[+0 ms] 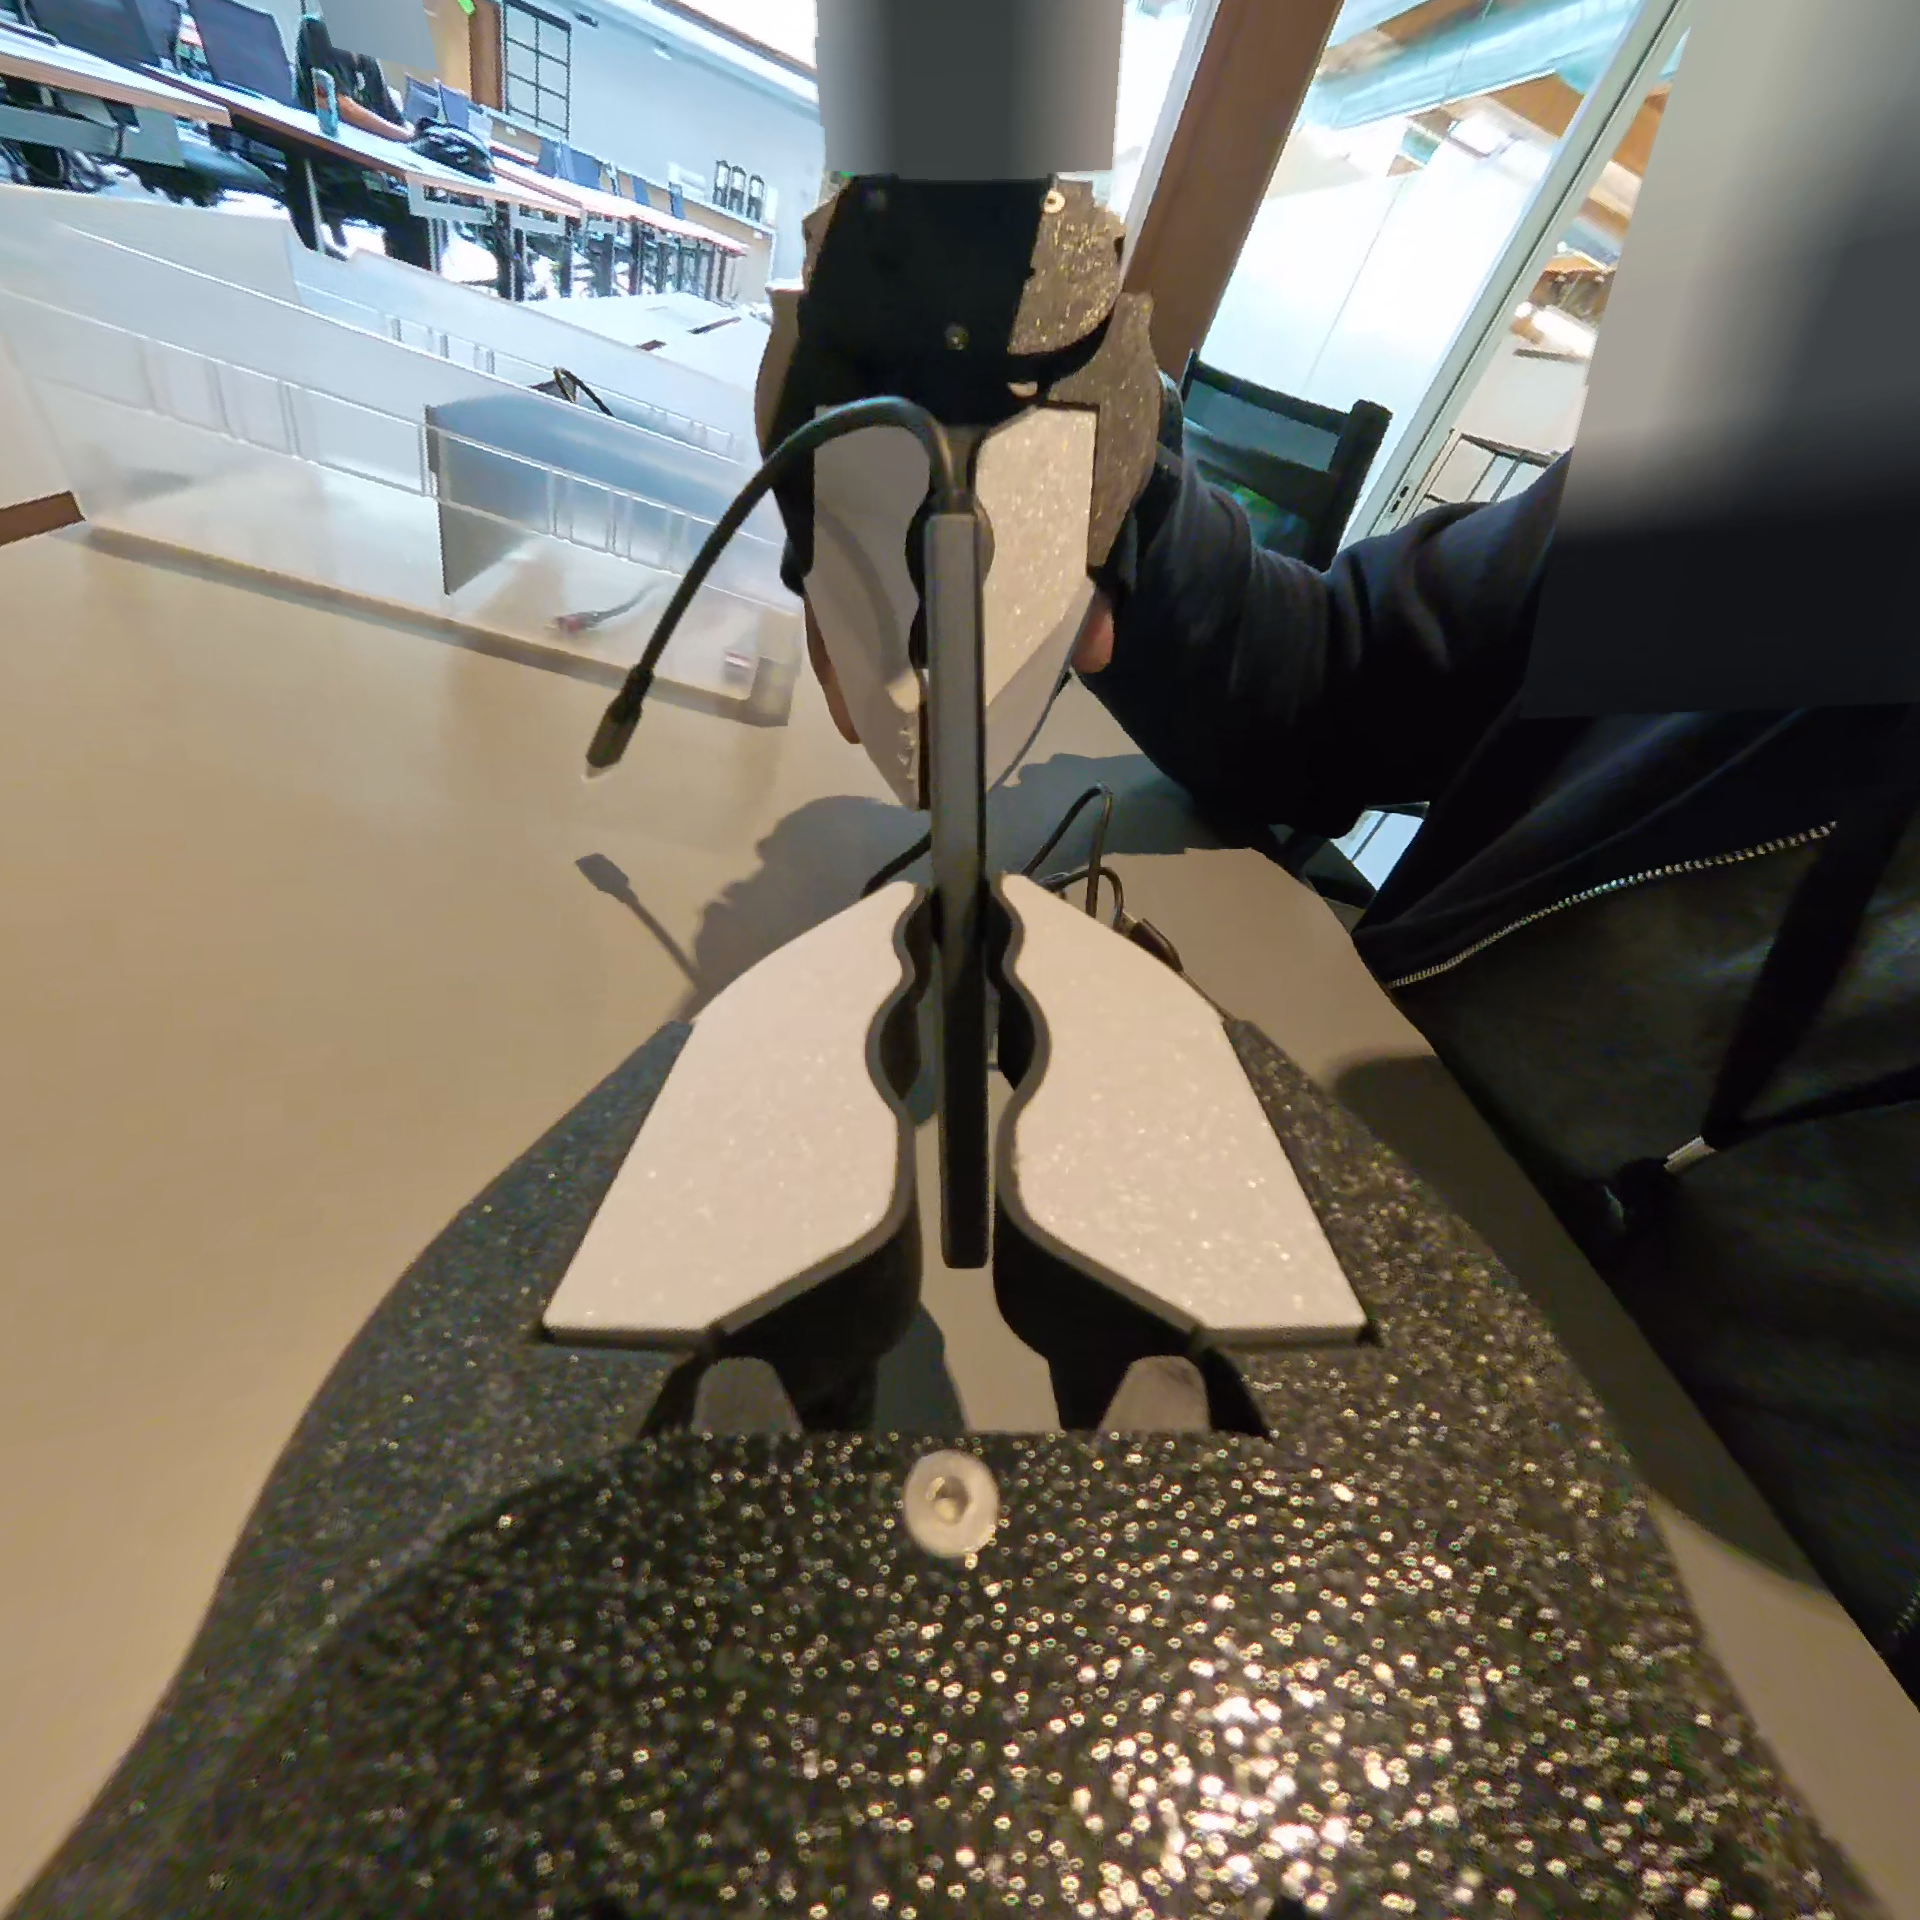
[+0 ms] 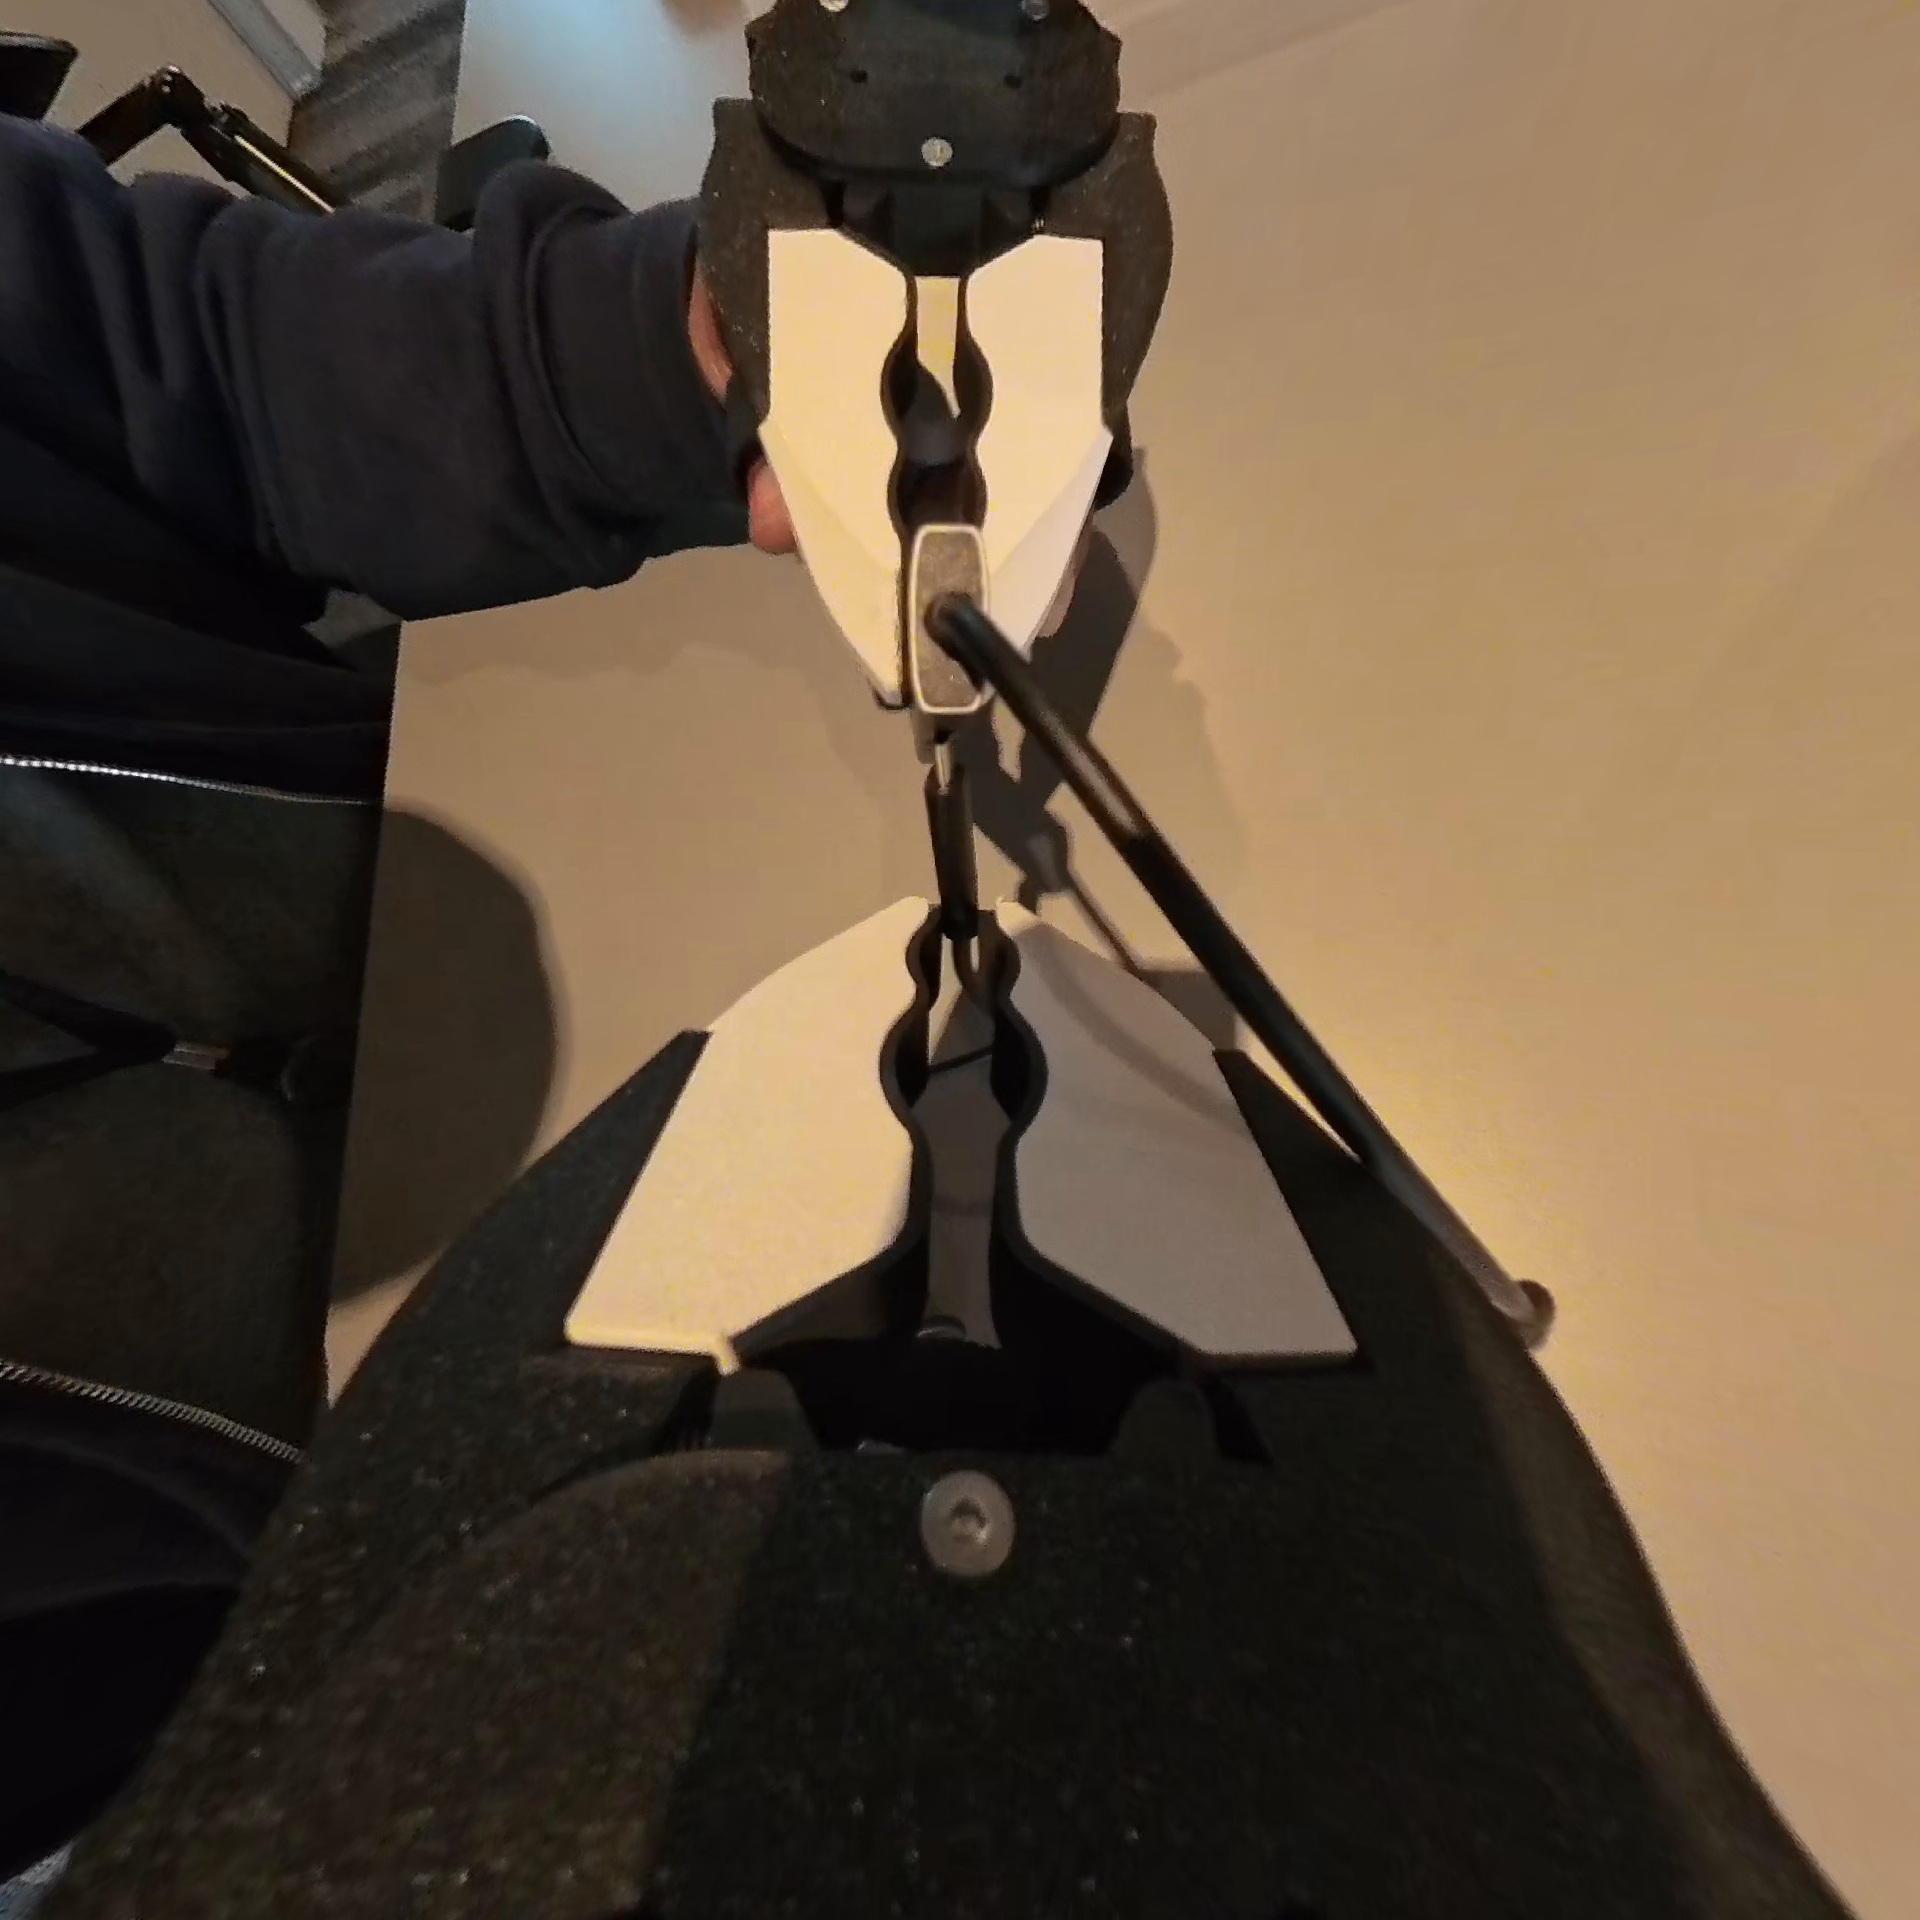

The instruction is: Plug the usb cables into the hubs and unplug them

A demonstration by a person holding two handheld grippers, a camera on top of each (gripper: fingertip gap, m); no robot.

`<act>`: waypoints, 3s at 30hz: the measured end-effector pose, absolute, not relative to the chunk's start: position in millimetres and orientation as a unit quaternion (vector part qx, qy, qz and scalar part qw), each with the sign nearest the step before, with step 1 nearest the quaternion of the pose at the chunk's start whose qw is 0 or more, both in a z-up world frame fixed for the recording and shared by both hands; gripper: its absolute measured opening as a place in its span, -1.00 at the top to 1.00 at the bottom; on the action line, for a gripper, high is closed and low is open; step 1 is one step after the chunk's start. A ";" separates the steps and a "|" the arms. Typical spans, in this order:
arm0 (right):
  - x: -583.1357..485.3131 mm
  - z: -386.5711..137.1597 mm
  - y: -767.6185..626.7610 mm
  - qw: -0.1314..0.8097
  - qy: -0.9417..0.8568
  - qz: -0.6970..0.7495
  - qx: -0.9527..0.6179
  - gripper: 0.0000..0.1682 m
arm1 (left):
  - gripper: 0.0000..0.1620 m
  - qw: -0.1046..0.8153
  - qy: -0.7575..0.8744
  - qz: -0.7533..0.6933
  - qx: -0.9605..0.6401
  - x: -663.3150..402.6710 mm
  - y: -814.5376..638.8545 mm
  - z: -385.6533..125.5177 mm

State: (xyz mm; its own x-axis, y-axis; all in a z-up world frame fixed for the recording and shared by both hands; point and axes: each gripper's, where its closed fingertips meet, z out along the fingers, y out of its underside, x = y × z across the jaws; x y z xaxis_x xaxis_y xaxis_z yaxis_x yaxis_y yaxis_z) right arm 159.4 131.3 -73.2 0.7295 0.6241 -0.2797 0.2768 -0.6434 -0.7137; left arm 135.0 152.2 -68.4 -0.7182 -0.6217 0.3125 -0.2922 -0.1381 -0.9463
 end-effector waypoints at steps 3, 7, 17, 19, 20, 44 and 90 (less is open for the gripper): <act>159.4 -74.2 130.9 0.331 -0.259 0.264 -0.868 0.93 | 0.89 0.121 0.647 -0.664 -0.354 134.5 152.0 -69.1; 158.9 -76.0 129.2 0.323 -0.263 0.259 -0.871 0.93 | 0.89 0.125 0.661 -0.649 -0.355 134.4 150.6 -72.9; 157.6 -94.0 116.5 0.268 -0.291 0.232 -0.889 0.93 | 0.89 0.149 0.756 -0.536 -0.345 130.7 141.1 -98.1; 157.4 -97.5 114.7 0.259 -0.296 0.222 -0.892 0.93 | 0.89 0.156 0.772 -0.513 -0.341 129.7 140.6 -102.0; 157.3 -99.2 113.6 0.254 -0.300 0.217 -0.894 0.93 | 0.89 0.160 0.779 -0.503 -0.338 129.4 139.9 -103.2; 158.8 -92.7 115.8 0.266 -0.298 0.184 -0.898 0.92 | 0.89 0.182 0.789 -0.485 -0.330 129.9 138.9 -101.6; 123.5 -93.4 160.4 0.471 -0.223 0.303 -0.798 0.65 | 0.89 0.109 0.490 -0.760 -0.413 149.4 172.5 -44.5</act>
State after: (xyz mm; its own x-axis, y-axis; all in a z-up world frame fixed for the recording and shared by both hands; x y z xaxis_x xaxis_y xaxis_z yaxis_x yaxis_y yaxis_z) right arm 123.5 160.4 -93.4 0.7175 0.6406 -0.2735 0.0711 -0.4579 -0.8862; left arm 149.4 172.5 -44.5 -0.6351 -0.5708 0.5204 -0.2383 -0.4961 -0.8349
